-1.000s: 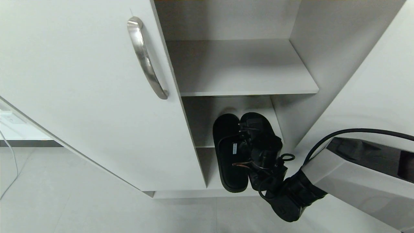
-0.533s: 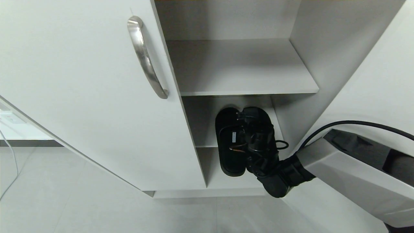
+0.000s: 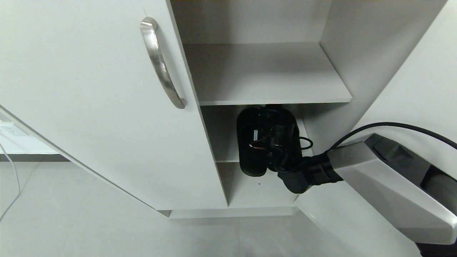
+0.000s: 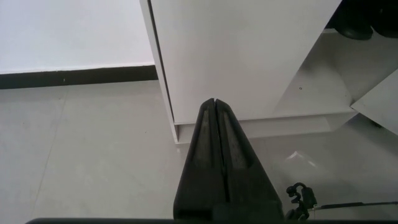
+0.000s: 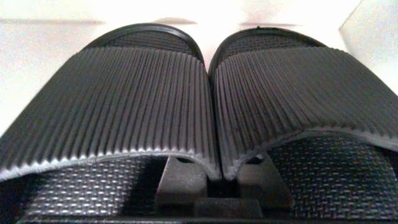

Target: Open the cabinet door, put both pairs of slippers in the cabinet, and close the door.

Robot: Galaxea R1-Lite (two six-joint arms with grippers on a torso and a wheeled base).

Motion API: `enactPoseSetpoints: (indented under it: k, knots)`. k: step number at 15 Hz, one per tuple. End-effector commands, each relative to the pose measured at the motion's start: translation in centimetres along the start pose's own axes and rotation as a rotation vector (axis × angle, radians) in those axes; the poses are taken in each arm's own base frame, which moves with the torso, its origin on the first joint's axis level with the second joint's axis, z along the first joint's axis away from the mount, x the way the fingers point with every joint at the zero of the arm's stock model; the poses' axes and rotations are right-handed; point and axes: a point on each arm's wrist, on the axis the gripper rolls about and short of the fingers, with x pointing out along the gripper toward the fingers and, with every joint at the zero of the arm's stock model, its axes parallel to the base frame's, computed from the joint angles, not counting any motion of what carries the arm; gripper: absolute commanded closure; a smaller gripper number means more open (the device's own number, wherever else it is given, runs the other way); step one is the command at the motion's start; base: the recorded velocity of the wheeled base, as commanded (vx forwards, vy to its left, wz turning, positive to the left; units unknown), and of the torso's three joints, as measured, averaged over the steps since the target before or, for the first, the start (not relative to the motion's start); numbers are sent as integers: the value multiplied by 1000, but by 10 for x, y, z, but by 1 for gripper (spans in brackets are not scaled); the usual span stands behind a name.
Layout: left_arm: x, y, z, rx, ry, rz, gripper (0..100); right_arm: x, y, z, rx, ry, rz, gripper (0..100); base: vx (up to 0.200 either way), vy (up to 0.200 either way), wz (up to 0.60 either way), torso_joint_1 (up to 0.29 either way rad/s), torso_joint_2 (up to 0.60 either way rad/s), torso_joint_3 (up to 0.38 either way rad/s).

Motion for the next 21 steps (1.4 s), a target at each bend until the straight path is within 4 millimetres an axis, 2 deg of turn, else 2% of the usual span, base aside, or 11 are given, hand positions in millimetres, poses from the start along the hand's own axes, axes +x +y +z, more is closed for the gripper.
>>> enactPoseSetpoints:
  k: [1, 6, 14, 15, 19, 21]
  knots:
    - [0, 0, 0, 0, 1, 0, 100, 9, 0, 4, 15, -3, -10, 100, 0, 0, 0, 0, 0, 0]
    - [0, 0, 0, 0, 1, 0, 100, 19, 1, 10, 13, -3, -28, 100, 0, 0, 0, 0, 0, 0]
    - [0, 0, 0, 0, 1, 0, 100, 23, 2, 2, 5, 3, -34, 100, 0, 0, 0, 0, 0, 0]
    - [0, 0, 0, 0, 1, 0, 100, 22, 2, 2, 4, 4, -34, 0, 0, 0, 0, 0, 0, 0]
    - [0, 0, 0, 0, 1, 0, 100, 20, 2, 0, -2, 11, -38, 0, 0, 0, 0, 0, 0, 0]
    - [0, 0, 0, 0, 1, 0, 100, 11, 2, 0, -18, 34, -37, 0, 0, 0, 0, 0, 0, 0]
